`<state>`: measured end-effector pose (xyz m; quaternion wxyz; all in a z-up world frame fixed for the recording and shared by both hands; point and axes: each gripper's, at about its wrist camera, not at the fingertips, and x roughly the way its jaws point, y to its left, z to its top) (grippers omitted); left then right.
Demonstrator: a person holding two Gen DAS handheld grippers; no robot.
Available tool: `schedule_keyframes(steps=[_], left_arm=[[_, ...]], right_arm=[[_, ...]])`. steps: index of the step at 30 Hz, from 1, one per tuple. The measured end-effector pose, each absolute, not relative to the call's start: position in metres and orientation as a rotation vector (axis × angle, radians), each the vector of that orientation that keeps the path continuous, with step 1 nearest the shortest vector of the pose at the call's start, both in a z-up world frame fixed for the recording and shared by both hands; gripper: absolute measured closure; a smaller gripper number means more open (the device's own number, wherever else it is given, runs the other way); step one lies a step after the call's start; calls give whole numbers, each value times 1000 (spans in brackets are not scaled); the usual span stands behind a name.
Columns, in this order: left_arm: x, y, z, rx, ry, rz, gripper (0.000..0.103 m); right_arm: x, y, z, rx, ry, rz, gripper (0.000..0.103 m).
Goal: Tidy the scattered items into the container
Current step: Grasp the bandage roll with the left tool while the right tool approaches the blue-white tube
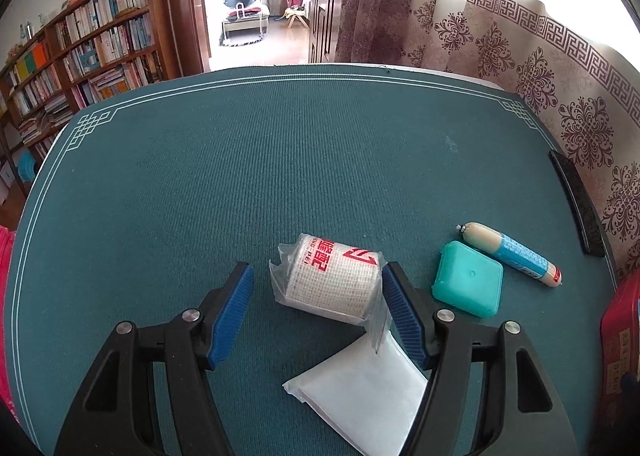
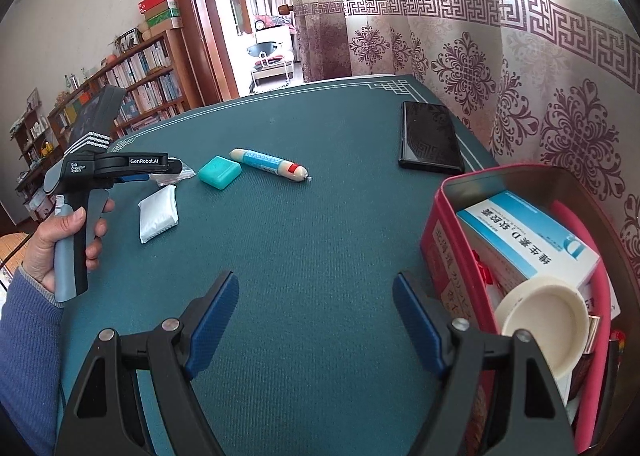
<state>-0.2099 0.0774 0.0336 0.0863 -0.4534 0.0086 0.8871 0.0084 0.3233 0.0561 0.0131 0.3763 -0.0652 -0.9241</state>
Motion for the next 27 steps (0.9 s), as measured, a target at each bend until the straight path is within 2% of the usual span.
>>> schedule_keyframes(steps=[11, 13, 18, 27], left_arm=[[-210, 81, 25, -1275, 100, 2673, 35], [-210, 79, 25, -1273, 98, 2691, 49], [-212, 62, 28, -1276, -57, 2658, 56], [-207, 54, 34, -1238, -147, 2614, 57]], right_arm=[[-27, 302, 56, 1174, -123, -2828, 21], [-39, 298, 55, 1178, -112, -2819, 21], [-75, 287, 52, 1174, -28, -2821, 21], [-145, 275, 32, 1260, 159, -2814, 21]])
